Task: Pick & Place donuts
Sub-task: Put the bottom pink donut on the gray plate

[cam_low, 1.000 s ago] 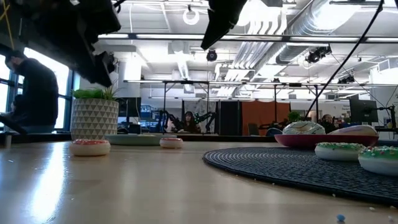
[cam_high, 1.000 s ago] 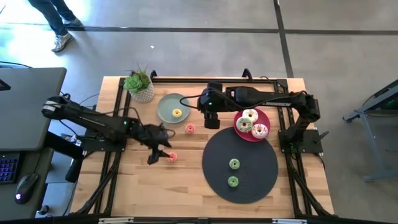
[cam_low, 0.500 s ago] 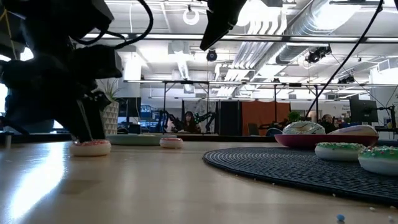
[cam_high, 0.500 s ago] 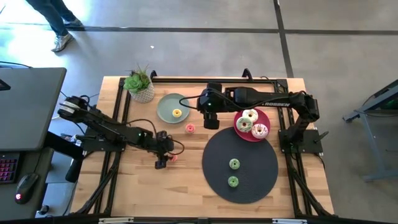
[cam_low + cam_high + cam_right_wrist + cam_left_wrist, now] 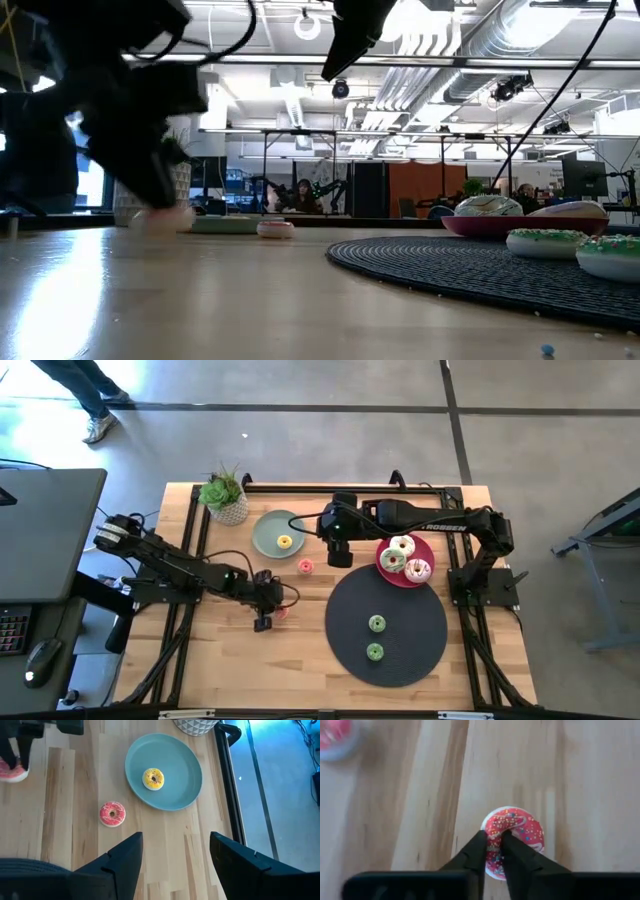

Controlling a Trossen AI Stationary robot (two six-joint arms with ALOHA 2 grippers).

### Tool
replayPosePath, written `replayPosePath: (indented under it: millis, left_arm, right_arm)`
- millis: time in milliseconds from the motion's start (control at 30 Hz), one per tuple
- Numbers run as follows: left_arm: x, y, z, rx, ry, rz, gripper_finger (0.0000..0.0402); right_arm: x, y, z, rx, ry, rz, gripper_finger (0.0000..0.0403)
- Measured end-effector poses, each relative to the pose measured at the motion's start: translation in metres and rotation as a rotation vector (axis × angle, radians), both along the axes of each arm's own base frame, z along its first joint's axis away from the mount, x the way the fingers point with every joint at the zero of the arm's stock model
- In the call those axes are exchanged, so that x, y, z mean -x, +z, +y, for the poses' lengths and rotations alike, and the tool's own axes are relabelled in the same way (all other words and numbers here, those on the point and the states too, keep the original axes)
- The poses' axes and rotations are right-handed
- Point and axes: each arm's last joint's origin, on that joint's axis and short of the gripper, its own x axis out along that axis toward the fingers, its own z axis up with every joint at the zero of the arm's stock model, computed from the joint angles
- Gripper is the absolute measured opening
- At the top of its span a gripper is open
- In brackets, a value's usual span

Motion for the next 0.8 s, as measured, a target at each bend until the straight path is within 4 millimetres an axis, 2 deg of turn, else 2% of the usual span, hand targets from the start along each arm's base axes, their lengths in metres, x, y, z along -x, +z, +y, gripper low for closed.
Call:
replayPosePath:
  millis: [200,300,433,600,800]
  left_arm:
    - [-0.006,0.030,0.032,-0.056,0.133,0.083,0.0012]
    - [-0.006,0.046,0.057,-0.090,0.220,0.131,0.0012]
    - [-0.005,0.057,0.098,-0.117,0.364,0.154,0.0014]
    - [0.005,0.047,0.142,-0.069,0.458,0.207,0.0015]
    - [0.015,0.026,0.167,-0.038,0.535,0.284,0.0015]
  right_arm:
    - [0.000,0.000,0.000,0.001,0.001,0.001,0.0220]
    - [0.000,0.000,0.000,0.001,0.002,0.001,0.0220]
    - [0.000,0.000,0.000,0.000,0.003,0.002,0.0220]
    - [0.000,0.000,0.000,0.000,0.003,0.002,0.0220]
    - [0.000,-0.001,0.000,-0.002,0.003,0.003,0.0220]
